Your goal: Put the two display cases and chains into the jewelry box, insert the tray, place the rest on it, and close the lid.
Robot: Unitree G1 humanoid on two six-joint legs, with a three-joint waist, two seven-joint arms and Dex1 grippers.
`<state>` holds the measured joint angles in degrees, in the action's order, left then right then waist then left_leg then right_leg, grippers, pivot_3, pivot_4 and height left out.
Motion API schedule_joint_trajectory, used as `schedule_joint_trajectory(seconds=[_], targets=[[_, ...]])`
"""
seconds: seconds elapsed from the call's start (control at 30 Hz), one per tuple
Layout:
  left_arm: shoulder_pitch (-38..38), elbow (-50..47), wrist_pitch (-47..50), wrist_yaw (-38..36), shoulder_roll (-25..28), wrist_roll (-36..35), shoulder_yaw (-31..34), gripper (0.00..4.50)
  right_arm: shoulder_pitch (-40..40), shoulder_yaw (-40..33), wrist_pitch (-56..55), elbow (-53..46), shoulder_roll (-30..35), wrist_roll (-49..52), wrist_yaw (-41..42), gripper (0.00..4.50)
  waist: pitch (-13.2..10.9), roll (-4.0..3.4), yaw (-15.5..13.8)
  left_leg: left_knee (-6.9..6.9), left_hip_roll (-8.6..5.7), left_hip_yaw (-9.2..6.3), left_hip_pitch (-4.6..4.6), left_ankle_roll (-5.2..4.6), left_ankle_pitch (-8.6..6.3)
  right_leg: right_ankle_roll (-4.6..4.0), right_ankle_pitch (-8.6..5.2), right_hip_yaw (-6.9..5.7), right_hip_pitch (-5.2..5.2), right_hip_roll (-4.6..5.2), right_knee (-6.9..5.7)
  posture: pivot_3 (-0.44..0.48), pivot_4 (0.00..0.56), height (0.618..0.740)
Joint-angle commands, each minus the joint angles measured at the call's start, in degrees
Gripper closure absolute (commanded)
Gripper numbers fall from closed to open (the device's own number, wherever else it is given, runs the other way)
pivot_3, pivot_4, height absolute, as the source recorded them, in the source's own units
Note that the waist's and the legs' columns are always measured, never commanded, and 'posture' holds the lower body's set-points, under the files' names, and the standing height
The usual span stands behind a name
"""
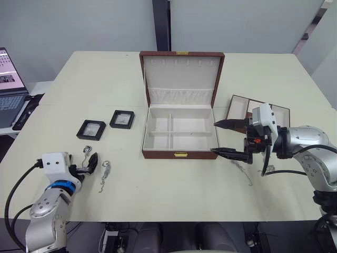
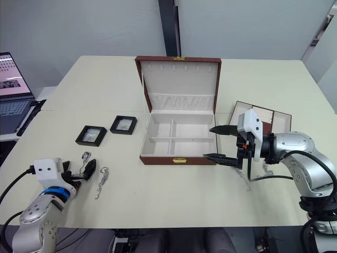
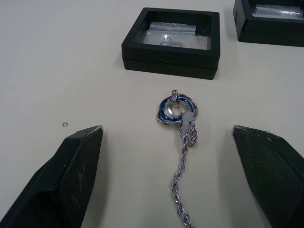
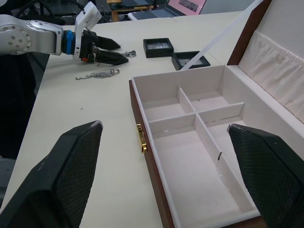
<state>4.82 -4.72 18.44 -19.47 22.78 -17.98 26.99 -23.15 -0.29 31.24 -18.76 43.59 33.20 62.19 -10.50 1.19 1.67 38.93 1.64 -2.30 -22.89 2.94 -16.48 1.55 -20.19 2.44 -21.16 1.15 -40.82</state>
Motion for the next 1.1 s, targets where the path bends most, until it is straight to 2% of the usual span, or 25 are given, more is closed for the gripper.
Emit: schedule_joint_trajectory(seconds=[0.03, 0.13, 0.53, 0.57, 0.87, 1.1], targets=[[-0.13, 1.09, -0.25, 0.42, 0.72, 0.90, -0.89, 0.00, -0.29, -0.61, -0.69, -1.06, -0.30, 0.37, -0.24, 0.03, 0.00, 0.00, 0.00, 0.00, 0.00, 0.01, 0.00, 0.00, 0.00, 0.00, 0.00, 0.00, 0.00, 0.00, 0.00, 0.000, 0.150, 0.740], [-0.46, 1.87, -0.49, 0.41, 0.73, 1.02, -0.94, 0.58, -0.05, -0.70, -0.77, -1.01, -0.35, 0.37, -0.27, 0.00, 0.01, -0.01, 0.00, 0.00, 0.00, 0.00, 0.00, 0.00, 0.00, 0.00, 0.00, 0.00, 0.01, 0.00, 0.00, 0.000, 0.150, 0.740], [0.11, 3.16, -1.59, 0.67, 0.84, 0.94, -1.10, 4.33, -0.04, -1.12, -1.20, -0.04, -0.16, -0.11, 0.29, 0.00, 0.02, -0.03, 0.16, -0.01, 0.02, 0.03, 0.05, 0.00, 0.00, 0.00, 0.00, 0.00, 0.01, -0.01, -0.01, 0.000, 0.150, 0.740], [0.23, 3.17, -1.69, 0.70, 0.82, 0.87, -1.08, 4.49, -0.14, -1.10, -1.23, 0.05, -0.15, -0.13, 0.33, 0.00, 0.02, -0.03, 0.15, -0.01, 0.02, 0.03, 0.05, 0.00, 0.00, 0.00, 0.00, 0.01, 0.00, -0.01, -0.01, 0.000, 0.150, 0.740], [1.14, 1.54, -2.93, 0.13, 0.96, -1.22, 0.71, 4.49, -0.47, -0.98, -1.50, 0.36, -0.24, -0.09, 0.37, 0.00, 0.02, -0.03, 0.18, -0.01, 0.02, 0.04, 0.05, 0.00, 0.00, 0.00, 0.00, 0.01, 0.00, -0.01, -0.01, 0.000, 0.150, 0.740], [2.77, -7.04, -0.26, -3.36, 3.65, -6.03, 2.22, 4.49, -1.43, -5.27, 1.07, 0.35, 1.29, 3.61, 0.35, 0.00, 0.01, -0.01, 0.02, -0.01, 0.02, -0.03, -0.01, 0.00, 0.00, 0.00, 0.00, 0.03, -0.01, -0.01, 0.01, 0.000, 0.150, 0.740]])
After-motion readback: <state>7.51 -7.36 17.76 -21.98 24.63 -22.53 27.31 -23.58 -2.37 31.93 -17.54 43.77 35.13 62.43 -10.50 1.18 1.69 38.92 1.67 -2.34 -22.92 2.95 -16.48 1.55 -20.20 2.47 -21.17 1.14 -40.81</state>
